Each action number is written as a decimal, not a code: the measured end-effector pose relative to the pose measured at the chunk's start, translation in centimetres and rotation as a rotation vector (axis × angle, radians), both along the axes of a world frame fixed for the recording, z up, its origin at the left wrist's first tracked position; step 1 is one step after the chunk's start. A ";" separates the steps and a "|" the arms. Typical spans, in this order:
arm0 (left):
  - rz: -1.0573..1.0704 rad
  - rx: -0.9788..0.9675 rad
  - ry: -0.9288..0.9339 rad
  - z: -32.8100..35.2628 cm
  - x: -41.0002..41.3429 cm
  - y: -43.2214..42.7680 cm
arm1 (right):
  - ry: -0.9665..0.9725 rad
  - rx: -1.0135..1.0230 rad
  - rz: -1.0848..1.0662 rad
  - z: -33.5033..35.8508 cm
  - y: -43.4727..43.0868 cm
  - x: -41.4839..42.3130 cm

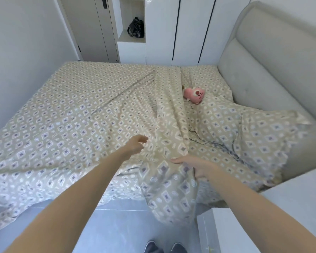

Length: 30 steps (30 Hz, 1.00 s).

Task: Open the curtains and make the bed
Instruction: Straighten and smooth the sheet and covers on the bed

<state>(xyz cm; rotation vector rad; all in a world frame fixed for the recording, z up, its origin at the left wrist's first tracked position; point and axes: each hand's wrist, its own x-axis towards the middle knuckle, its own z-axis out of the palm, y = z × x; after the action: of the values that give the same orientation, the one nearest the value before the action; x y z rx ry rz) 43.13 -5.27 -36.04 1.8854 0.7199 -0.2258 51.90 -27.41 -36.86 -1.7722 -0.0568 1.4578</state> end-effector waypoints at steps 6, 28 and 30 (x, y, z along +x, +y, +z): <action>-0.287 0.314 0.145 -2.2 -3.3 -2.0 | 0.066 0.169 -0.268 0.7 -3.3 -0.4; -0.473 0.453 0.365 -7.0 -8.1 -14.4 | -0.086 0.027 -0.590 -2.8 -15.5 -6.7; -0.483 0.445 0.384 -7.7 -8.9 -15.4 | -0.097 -0.017 -0.620 -4.0 -16.1 -7.5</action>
<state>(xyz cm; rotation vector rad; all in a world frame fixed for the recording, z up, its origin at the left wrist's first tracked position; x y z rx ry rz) 34.18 -20.63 -43.71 2.4645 0.5827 -0.8061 44.37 -43.54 -40.84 -1.6675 0.4209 0.9246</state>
